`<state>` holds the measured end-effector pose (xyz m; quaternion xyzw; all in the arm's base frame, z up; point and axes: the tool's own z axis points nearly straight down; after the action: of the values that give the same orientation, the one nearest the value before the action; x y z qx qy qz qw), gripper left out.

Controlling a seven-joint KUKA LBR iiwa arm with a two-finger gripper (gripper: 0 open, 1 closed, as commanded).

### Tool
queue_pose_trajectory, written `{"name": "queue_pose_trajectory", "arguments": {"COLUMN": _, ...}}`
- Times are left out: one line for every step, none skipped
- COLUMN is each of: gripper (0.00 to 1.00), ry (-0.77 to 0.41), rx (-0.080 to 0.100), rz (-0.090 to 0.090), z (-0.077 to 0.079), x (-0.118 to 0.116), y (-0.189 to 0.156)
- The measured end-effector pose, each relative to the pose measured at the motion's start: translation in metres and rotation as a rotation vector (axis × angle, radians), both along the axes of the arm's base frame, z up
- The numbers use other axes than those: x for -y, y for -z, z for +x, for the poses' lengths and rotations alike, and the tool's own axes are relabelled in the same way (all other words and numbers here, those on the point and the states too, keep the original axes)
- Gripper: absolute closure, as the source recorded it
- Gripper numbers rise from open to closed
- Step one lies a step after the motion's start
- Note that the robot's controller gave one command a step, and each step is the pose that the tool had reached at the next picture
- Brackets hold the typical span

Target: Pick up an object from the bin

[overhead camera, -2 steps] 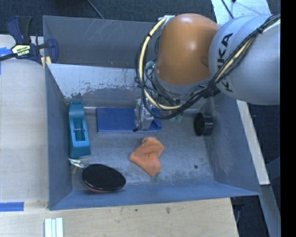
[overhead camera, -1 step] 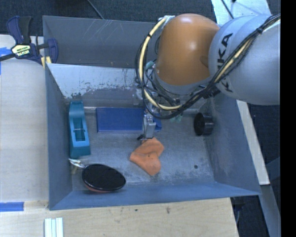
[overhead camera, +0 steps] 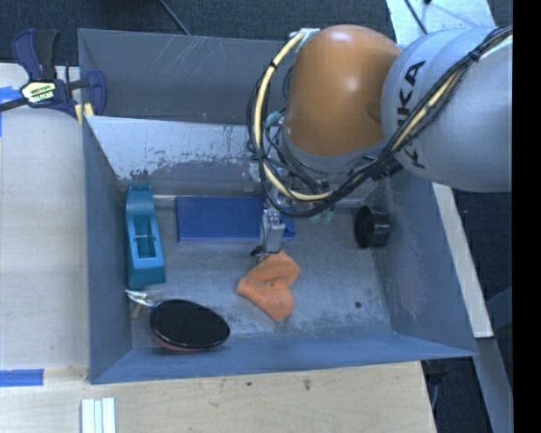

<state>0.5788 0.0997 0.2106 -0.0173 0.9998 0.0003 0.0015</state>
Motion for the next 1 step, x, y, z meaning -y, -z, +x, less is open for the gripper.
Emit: {"name": "queue_pose_trajectory", "arguments": {"gripper": 0.0, "ry": -0.07, "rx": 0.007, "rz": 0.001, "z": -0.005, "x": 0.0106, "y": 0.0293}}
